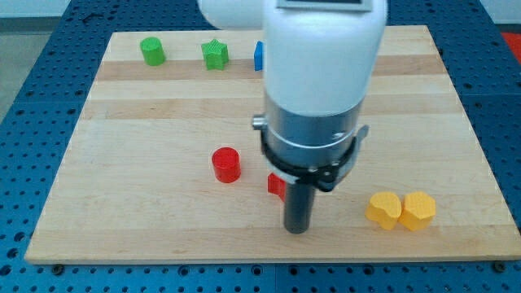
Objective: Push the yellow heart towards up
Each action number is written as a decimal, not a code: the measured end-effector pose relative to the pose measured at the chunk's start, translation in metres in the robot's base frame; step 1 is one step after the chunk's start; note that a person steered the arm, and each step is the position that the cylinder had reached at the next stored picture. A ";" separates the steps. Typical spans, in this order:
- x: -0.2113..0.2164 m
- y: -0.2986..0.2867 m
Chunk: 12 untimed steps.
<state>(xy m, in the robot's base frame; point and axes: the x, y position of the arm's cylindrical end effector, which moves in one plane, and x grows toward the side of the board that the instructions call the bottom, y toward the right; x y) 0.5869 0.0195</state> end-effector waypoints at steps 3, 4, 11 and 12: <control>-0.048 -0.002; -0.064 0.012; 0.028 0.127; -0.004 0.128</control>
<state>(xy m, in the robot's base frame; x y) 0.5826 0.1478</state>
